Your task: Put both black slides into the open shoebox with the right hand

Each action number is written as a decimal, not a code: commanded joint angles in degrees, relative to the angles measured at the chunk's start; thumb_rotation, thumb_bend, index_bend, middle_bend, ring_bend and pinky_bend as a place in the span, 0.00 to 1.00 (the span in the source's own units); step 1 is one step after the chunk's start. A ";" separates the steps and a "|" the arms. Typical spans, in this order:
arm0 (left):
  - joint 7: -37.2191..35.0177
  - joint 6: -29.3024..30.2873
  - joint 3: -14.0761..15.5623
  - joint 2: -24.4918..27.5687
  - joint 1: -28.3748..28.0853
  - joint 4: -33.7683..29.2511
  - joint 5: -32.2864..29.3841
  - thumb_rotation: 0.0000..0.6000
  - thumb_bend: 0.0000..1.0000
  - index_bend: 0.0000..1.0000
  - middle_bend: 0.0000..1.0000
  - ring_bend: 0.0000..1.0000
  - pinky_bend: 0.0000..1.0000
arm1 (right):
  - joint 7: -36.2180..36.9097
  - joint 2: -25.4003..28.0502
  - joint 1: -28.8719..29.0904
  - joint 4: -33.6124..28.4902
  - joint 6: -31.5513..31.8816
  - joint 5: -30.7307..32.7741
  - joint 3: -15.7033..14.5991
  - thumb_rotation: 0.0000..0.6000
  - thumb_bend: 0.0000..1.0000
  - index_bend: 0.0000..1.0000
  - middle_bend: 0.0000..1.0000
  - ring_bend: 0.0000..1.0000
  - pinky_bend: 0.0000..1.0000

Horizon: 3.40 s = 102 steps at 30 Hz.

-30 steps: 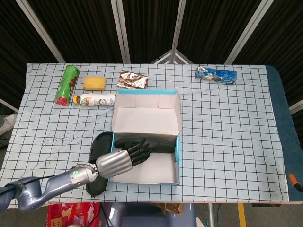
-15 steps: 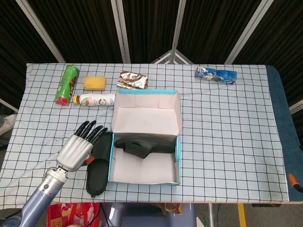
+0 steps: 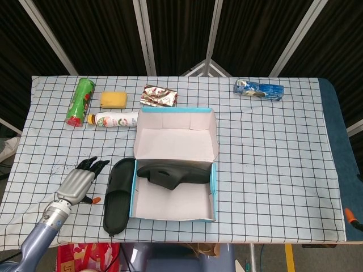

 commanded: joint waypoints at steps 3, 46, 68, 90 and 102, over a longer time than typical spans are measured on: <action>-2.19 -5.68 -2.94 1.50 -3.59 -1.64 -7.73 1.00 0.22 0.07 0.12 0.00 0.09 | -0.27 0.02 0.09 -0.13 -0.20 0.02 -0.05 1.00 0.35 0.10 0.07 0.05 0.00; 14.16 -9.80 2.50 -4.66 -24.71 2.95 -30.07 1.00 0.22 0.07 0.13 0.00 0.06 | -0.65 0.38 0.43 -0.38 -1.42 0.32 -0.32 1.00 0.35 0.11 0.07 0.05 0.00; 16.39 -8.61 5.55 -7.69 -26.74 6.12 -29.85 1.00 0.24 0.16 0.23 0.00 0.06 | -0.80 0.71 0.65 -0.84 -2.20 0.50 -0.51 1.00 0.35 0.11 0.07 0.05 0.00; 20.30 -2.69 7.00 -2.37 -26.94 2.56 -24.86 1.00 0.31 0.46 0.46 0.00 0.06 | -0.54 0.98 0.81 -1.02 -2.56 0.45 -0.65 1.00 0.35 0.10 0.07 0.05 0.00; 23.28 9.53 6.87 14.45 -24.07 -2.48 5.14 1.00 0.34 0.47 0.46 0.00 0.07 | 0.31 1.44 0.18 -1.44 -1.04 -0.40 -0.86 1.00 0.35 0.10 0.07 0.05 0.00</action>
